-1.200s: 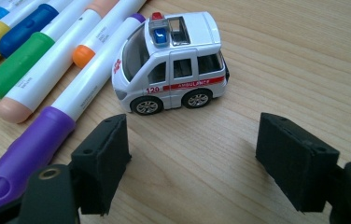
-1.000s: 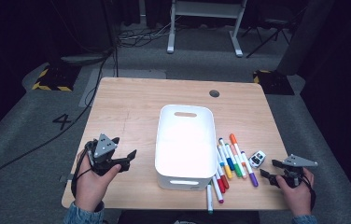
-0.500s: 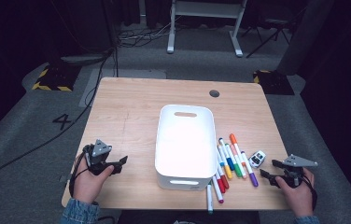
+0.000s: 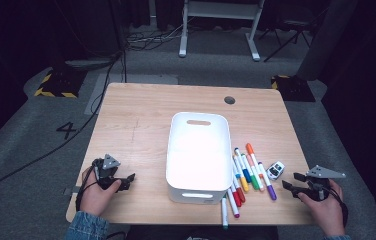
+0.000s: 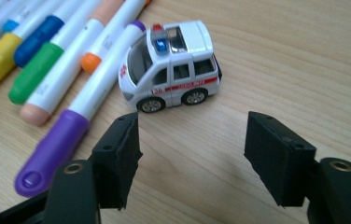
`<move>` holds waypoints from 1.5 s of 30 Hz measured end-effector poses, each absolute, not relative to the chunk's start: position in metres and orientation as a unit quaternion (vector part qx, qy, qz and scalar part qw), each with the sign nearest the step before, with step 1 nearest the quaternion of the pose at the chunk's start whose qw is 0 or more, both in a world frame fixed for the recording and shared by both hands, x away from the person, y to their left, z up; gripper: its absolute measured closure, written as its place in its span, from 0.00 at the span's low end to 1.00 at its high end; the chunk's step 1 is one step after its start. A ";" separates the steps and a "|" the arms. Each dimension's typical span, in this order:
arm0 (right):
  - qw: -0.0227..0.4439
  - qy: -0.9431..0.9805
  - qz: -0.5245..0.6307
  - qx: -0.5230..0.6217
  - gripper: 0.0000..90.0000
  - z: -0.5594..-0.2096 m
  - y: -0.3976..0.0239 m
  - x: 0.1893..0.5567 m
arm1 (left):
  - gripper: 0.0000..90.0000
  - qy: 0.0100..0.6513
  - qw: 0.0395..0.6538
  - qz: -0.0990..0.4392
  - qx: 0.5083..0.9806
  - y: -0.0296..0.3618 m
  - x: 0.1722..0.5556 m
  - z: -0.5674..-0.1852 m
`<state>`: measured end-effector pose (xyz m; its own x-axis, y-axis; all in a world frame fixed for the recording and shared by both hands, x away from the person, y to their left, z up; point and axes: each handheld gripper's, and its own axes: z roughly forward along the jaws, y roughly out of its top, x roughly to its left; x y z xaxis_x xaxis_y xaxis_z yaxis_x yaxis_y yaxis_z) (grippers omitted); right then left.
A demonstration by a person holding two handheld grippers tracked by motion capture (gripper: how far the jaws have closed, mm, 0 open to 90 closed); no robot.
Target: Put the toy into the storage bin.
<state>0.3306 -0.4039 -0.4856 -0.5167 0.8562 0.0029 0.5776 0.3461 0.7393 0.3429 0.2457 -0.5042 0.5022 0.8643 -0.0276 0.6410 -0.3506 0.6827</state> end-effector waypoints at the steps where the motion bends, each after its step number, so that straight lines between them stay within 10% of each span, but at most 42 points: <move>1: 0.198 0.798 0.350 0.450 0.45 -0.483 -0.402 0.330 | 0.16 0.468 0.325 0.173 0.803 0.245 0.343 -0.504; 45: 0.113 0.816 0.249 0.509 0.82 -0.466 -0.320 0.355 | 0.14 0.469 0.321 0.175 0.804 0.243 0.344 -0.505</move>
